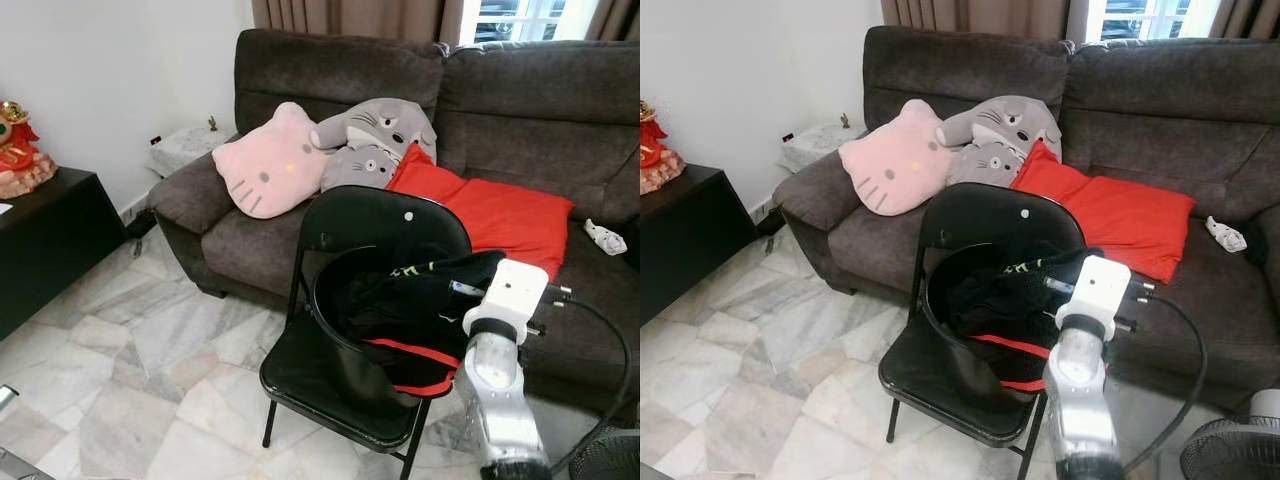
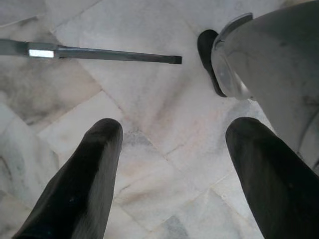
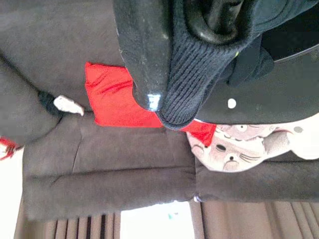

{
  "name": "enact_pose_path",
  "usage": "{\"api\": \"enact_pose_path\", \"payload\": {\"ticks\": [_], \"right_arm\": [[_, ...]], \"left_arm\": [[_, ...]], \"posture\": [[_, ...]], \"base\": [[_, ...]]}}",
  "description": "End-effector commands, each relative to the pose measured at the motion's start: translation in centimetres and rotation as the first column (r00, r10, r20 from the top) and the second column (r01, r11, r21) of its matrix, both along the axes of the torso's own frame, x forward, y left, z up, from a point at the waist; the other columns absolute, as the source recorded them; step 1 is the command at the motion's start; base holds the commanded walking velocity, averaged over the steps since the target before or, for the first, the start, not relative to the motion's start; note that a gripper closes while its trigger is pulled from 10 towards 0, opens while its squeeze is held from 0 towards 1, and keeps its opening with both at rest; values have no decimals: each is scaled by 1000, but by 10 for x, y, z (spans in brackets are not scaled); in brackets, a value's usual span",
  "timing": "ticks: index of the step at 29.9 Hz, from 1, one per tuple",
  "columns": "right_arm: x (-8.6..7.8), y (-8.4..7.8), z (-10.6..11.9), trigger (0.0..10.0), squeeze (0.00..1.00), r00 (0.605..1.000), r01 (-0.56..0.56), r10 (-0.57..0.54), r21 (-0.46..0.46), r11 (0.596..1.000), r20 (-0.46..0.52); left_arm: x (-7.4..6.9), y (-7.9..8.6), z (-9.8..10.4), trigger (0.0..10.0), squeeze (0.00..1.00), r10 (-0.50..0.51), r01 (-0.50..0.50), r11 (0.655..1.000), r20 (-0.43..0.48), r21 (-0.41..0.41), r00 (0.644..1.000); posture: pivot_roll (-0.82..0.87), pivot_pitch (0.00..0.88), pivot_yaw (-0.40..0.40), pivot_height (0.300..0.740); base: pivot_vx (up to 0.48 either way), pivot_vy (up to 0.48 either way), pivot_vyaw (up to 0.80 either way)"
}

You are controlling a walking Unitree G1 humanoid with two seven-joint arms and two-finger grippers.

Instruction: Hang hanger

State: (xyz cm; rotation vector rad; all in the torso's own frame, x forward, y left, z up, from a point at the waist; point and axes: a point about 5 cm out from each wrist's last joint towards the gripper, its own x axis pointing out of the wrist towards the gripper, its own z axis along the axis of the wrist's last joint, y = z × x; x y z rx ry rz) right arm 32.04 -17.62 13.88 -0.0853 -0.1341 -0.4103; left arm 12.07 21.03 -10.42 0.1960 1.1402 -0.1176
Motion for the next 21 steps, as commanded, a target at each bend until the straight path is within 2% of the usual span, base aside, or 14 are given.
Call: {"api": "enact_pose_path", "payload": {"ticks": [1, 4, 6, 12, 21], "right_arm": [[-2, 5, 15, 10000, 0, 997, -2, 5, -37, 999, 72], [-9, 10, 20, 10000, 0, 994, -27, 34, -62, 998, 100], [-13, 16, 14, 10000, 0, 996, -59, 63, -69, 996, 70], [-18, 17, 5, 10000, 0, 998, -55, 57, -37, 998, 31], [-16, 15, 7, 10000, 0, 998, -51, 52, -37, 998, 22]], "left_arm": [[-5, 7, 0, 10000, 0, 20, -20, 1000, -12, 22, 1000], [-6, 8, 0, 10000, 0, 12, -12, 999, -11, 30, 1000], [-7, 7, -1, 10000, 0, 13, -12, 999, -11, 29, 1000], [-8, 6, -1, 10000, 0, 14, -14, 1000, -11, 22, 1000], [-11, 3, -2, 10000, 0, 14, -14, 1000, -15, 18, 1000]], "posture": [[-49, 0, 89, 740], [-50, 0, 85, 740], [-51, 0, 80, 740], [-46, 0, 71, 740], [-43, 0, 62, 740]], "base": [[0, 0, 0], [0, 0, 0], [0, 0, 0], [0, 0, 0], [0, 0, 0]]}}
